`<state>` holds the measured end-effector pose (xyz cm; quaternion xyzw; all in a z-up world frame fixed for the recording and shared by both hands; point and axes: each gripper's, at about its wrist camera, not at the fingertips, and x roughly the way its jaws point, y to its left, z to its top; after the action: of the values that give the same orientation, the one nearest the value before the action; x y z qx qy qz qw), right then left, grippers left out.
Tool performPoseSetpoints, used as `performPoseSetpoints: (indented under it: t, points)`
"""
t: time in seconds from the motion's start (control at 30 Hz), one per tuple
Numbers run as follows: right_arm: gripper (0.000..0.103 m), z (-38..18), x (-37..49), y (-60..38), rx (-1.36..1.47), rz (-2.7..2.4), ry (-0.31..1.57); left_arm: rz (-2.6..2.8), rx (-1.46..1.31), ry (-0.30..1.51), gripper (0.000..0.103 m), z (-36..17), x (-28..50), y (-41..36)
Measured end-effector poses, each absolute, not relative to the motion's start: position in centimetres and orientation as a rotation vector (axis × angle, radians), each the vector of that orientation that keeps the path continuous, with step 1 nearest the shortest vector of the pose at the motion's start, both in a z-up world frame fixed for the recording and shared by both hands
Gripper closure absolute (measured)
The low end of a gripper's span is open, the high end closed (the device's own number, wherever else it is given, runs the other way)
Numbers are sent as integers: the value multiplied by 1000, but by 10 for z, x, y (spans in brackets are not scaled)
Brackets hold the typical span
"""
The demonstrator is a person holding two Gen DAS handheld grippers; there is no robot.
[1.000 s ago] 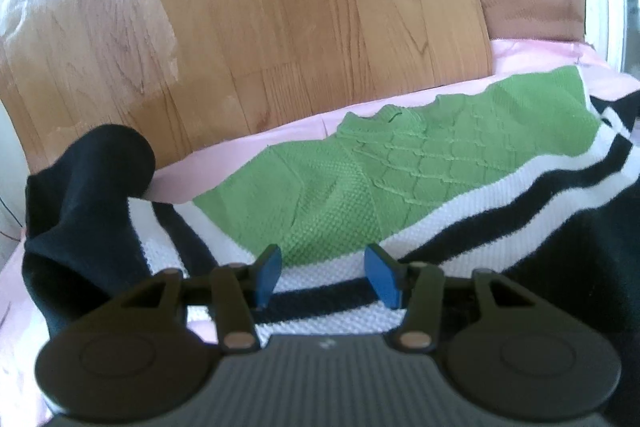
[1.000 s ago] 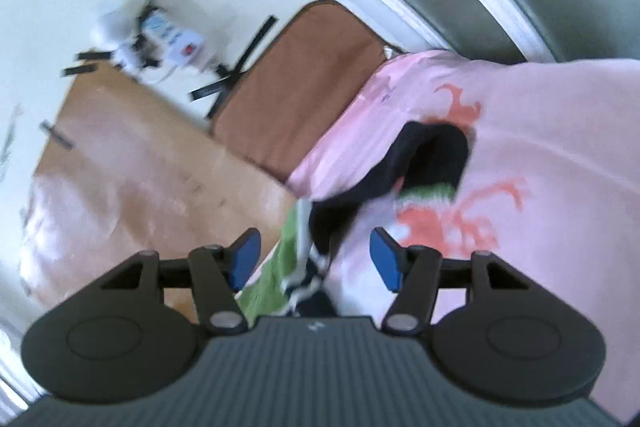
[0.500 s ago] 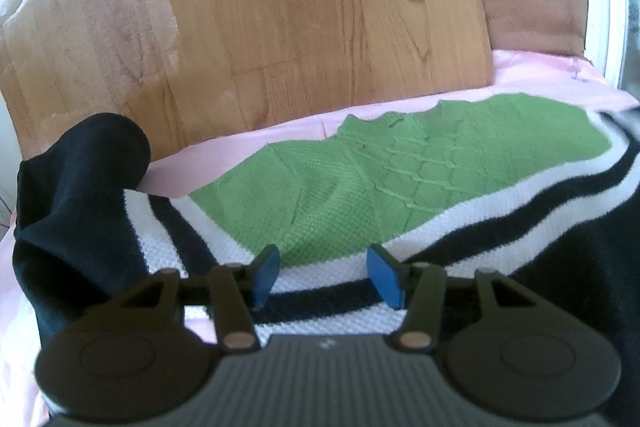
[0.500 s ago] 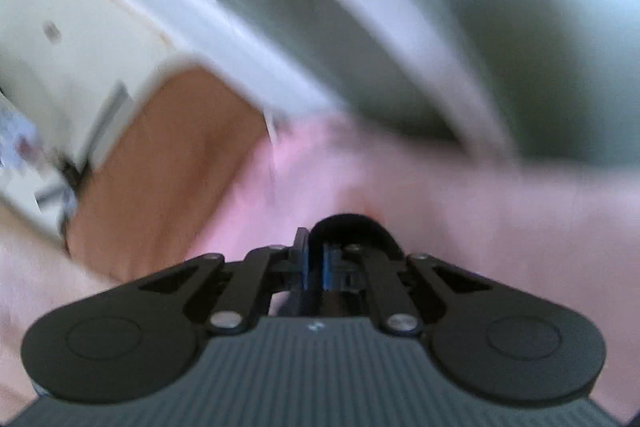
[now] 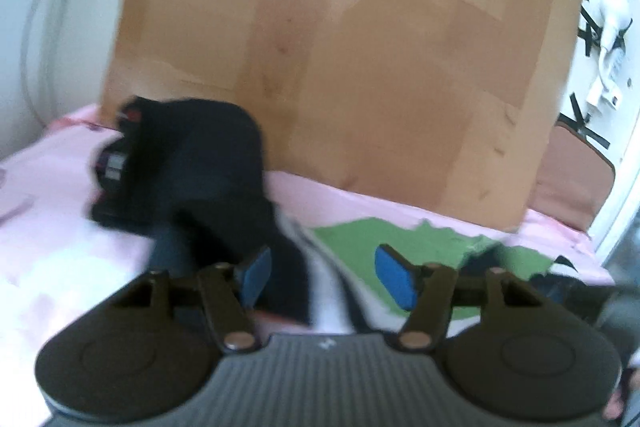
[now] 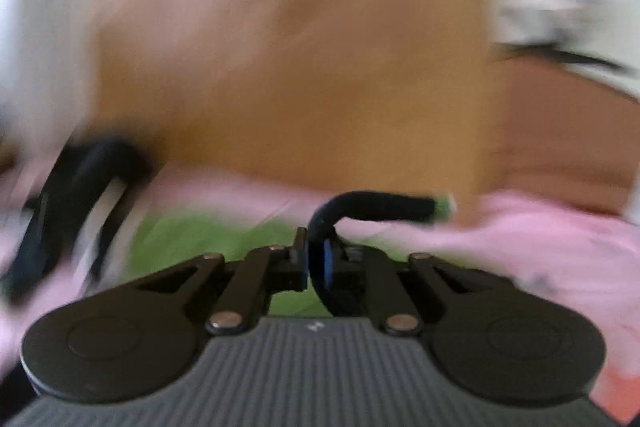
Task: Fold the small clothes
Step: 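Grasp the black sleeve with the right gripper and lift it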
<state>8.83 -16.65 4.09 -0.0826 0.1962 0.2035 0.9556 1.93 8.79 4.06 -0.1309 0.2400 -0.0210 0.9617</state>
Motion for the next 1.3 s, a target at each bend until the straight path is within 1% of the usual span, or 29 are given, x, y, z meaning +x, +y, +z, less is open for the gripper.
performPoseSetpoints:
  t: [0.03, 0.07, 0.1, 0.13, 0.17, 0.2, 0.33, 0.43, 0.5, 0.57, 0.67, 0.77, 0.83, 0.97, 1.03, 1.07, 1.1, 1.13, 1.17, 1.23, 1.3]
  points:
    - [75, 22, 86, -143, -247, 480, 465, -35, -254, 476, 43, 42, 11, 97]
    - [65, 9, 82, -127, -319, 503, 495, -31, -239, 467, 40, 43, 3, 104]
    - [62, -1, 75, -117, -385, 499, 486, -25, -220, 457, 38, 43, -6, 110]
    - [59, -5, 61, -113, -428, 481, 430, -17, -203, 448, 33, 43, -12, 115]
    - [57, -4, 50, -113, -431, 508, 434, -4, -186, 441, 29, 42, -16, 119]
    - [54, 0, 42, -117, -395, 544, 445, 13, -173, 436, 29, 40, -21, 122]
    - [54, 13, 24, -132, -316, 578, 457, 49, -214, 426, 29, 39, -14, 136]
    - [54, 26, 38, -139, -207, 528, 465, 68, -281, 375, 29, 39, -16, 145]
    - [54, 29, 61, -137, -134, 489, 519, 75, -332, 332, 29, 39, -22, 156]
    - [54, 26, 71, -128, -132, 425, 597, 95, -377, 286, 29, 38, -28, 169]
    - [54, 43, 62, -104, -118, 504, 552, 149, -454, 236, 29, 36, -32, 189]
    - [54, 59, 33, -61, -165, 661, 508, 191, -505, 226, 29, 35, -34, 202]
    - [54, 60, 4, -25, -268, 789, 469, 196, -534, 228, 29, 34, -36, 208]
    - [54, 38, -33, 34, -494, 929, 438, 210, -559, 236, 29, 32, -35, 213]
    - [56, 17, -33, 57, -580, 909, 460, 214, -565, 248, 29, 30, -34, 215]
    - [61, 11, -29, 62, -581, 897, 463, 216, -570, 254, 29, 29, -33, 216]
    - [87, 10, -25, 64, -555, 894, 460, 221, -577, 259, 29, 28, -32, 217]
    - [95, 12, -18, 69, -536, 907, 507, 229, -589, 263, 29, 27, -32, 220]
    - [95, 17, -15, 73, -527, 883, 522, 235, -602, 265, 29, 26, -32, 223]
    - [95, 39, -18, 75, -506, 890, 466, 255, -632, 267, 29, 24, -33, 228]
    - [95, 79, -12, 69, -430, 906, 416, 270, -648, 268, 29, 22, -34, 232]
